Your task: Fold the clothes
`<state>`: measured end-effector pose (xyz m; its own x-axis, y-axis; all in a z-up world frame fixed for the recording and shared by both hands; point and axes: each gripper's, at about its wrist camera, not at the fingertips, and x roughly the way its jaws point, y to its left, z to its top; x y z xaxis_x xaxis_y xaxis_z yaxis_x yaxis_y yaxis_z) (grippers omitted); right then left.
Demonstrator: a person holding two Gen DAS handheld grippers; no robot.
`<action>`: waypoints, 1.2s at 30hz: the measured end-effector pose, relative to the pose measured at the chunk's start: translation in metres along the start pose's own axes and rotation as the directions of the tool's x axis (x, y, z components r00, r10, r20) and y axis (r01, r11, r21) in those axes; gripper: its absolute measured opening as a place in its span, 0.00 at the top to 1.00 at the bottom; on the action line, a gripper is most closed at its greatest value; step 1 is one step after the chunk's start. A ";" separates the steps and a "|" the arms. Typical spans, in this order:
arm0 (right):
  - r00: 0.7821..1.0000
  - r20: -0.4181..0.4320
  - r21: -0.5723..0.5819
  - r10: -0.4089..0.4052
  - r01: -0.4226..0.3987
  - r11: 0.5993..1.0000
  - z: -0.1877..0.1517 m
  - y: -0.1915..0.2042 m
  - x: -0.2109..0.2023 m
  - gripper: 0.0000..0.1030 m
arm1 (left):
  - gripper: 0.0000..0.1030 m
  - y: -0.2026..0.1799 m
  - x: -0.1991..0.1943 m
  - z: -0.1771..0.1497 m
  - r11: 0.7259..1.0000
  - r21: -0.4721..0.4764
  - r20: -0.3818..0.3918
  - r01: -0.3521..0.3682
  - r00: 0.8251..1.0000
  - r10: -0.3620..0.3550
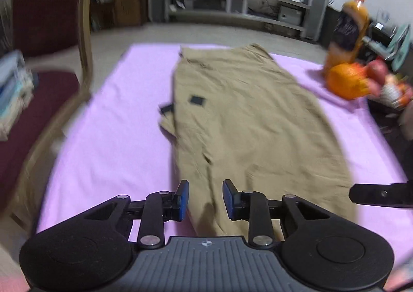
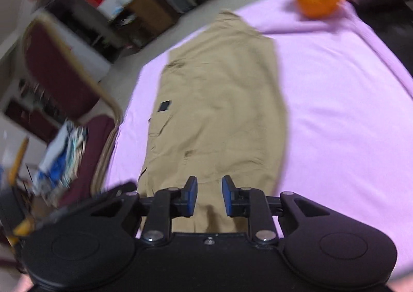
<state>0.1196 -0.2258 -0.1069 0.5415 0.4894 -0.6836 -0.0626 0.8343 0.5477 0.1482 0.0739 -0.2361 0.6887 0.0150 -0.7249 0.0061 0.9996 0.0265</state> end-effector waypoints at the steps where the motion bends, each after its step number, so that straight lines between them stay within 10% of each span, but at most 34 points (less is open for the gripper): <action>1: 1.000 0.019 -0.054 -0.017 0.018 0.998 -0.006 0.008 0.008 0.78 | 0.73 0.001 0.014 -0.002 1.000 0.005 -0.019 -0.027 0.999 0.027; 5: 0.990 -0.057 -0.157 -0.132 0.122 0.980 -0.022 0.004 0.050 0.88 | 0.49 0.025 0.045 -0.016 0.996 -0.067 -0.131 -0.055 0.990 0.046; 10: 0.980 -0.044 -0.191 -0.194 0.183 0.964 -0.032 -0.010 0.021 0.92 | 0.51 0.050 0.026 -0.018 0.986 -0.148 -0.195 -0.071 0.980 0.041; 12: 0.987 -0.028 -0.099 -0.161 0.157 0.983 -0.032 -0.017 -0.008 0.85 | 0.62 0.056 0.004 -0.021 0.985 -0.165 -0.186 -0.048 0.982 0.017; 16: 1.000 0.003 0.047 -0.028 0.028 0.999 -0.039 -0.036 -0.050 0.59 | 0.40 0.066 -0.035 -0.034 0.965 -0.244 -0.148 0.101 0.979 -0.140; 22: 0.990 -0.037 0.284 0.133 -0.117 0.952 -0.057 -0.058 -0.048 0.58 | 0.33 0.057 -0.018 -0.054 0.907 -0.369 -0.249 0.203 0.919 -0.307; 28: 0.988 -0.079 0.337 0.129 -0.096 0.936 -0.067 -0.066 -0.026 0.57 | 0.35 0.050 0.005 -0.059 0.859 -0.447 -0.257 0.248 0.885 -0.389; 36: 0.982 -0.116 0.344 0.147 -0.099 0.934 -0.068 -0.075 -0.006 0.57 | 0.50 0.021 0.015 -0.057 0.867 -0.369 -0.258 0.334 0.860 -0.441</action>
<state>0.0643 -0.2743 -0.1768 0.4255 0.6328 -0.6469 0.1762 0.6432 0.7451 0.1173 0.0962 -0.2862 0.4023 -0.4220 -0.8124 -0.0322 0.8803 -0.4733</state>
